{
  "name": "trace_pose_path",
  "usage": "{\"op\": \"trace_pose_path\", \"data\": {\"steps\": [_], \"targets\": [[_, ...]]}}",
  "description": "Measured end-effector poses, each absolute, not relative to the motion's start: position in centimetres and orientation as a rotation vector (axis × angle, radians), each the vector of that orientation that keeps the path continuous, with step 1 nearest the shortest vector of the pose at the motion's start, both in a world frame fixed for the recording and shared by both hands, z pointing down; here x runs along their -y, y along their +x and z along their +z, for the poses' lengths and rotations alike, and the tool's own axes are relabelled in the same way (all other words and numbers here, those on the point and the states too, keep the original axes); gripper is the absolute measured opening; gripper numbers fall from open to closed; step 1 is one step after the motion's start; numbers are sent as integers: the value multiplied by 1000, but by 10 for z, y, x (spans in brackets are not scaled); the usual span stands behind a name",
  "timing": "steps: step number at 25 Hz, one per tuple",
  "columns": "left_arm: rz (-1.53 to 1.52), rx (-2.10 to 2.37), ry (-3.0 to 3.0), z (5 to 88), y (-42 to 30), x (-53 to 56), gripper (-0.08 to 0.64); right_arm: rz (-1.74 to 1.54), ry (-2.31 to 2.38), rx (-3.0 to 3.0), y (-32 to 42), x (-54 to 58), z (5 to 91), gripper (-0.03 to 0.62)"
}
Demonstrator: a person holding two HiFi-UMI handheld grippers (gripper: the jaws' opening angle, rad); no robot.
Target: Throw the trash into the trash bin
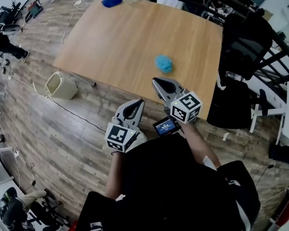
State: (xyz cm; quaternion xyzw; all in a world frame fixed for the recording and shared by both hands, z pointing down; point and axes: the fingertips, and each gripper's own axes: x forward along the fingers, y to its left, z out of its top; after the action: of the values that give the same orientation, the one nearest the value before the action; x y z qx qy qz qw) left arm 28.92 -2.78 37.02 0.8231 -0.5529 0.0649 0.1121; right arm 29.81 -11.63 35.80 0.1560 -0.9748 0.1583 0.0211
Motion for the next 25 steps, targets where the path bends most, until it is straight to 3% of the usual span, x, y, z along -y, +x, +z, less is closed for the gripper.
{"op": "trace_pose_path", "data": {"steps": [10, 25], "targets": [[149, 1475, 2495, 383, 190, 48, 8, 312, 681, 2946, 224, 130, 346, -2], [283, 1338, 2526, 388, 179, 117, 8, 422, 910, 2772, 250, 226, 395, 0]]}}
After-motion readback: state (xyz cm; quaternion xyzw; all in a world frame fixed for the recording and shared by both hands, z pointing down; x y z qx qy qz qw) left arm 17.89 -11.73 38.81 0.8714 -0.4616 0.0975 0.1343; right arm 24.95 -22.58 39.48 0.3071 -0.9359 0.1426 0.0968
